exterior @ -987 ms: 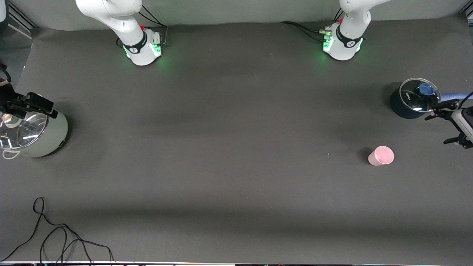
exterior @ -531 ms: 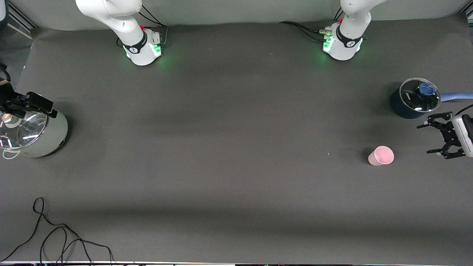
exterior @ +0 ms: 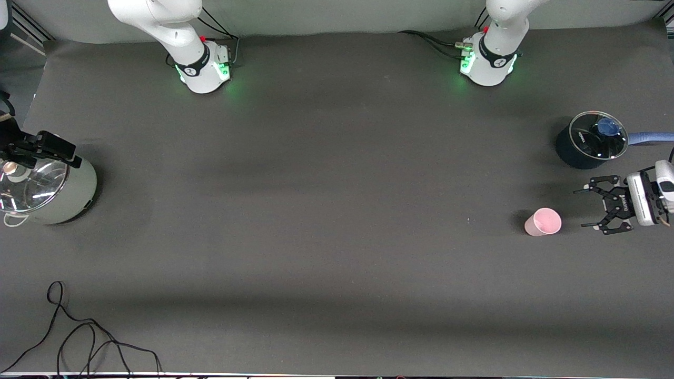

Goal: Transfer pink cup from left to right arm
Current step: 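Lower the open left gripper toward the pink cup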

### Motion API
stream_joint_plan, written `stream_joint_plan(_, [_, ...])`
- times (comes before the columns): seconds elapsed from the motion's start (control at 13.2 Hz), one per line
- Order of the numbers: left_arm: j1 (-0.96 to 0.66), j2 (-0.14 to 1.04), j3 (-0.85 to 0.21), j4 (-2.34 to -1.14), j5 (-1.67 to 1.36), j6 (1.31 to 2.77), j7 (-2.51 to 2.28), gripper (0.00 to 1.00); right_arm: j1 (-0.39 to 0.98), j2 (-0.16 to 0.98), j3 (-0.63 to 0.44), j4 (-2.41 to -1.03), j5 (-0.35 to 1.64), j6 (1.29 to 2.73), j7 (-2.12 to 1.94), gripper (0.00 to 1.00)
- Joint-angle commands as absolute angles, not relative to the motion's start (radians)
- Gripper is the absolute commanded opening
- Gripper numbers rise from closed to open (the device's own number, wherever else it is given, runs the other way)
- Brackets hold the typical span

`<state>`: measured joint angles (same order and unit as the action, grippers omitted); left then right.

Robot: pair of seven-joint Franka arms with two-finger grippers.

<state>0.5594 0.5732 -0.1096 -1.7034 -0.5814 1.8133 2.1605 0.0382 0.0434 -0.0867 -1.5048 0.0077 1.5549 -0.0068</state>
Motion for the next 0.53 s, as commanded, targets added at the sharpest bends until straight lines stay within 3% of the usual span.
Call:
stream_joint_plan(0.0, [0.604,0.653,-0.12,-1.675,-0.636,1.813,2.276,0.98,0.044,0.031,-0.094,-1.512,0.014,1.559,0.008,1.0])
stream_joint_plan(0.46, [0.617,0.778,-0.12,-1.652,-0.754,1.813,2.439,0.98,0.043,0.031,-0.095,-1.513,0.014,1.559,0.008,1.0])
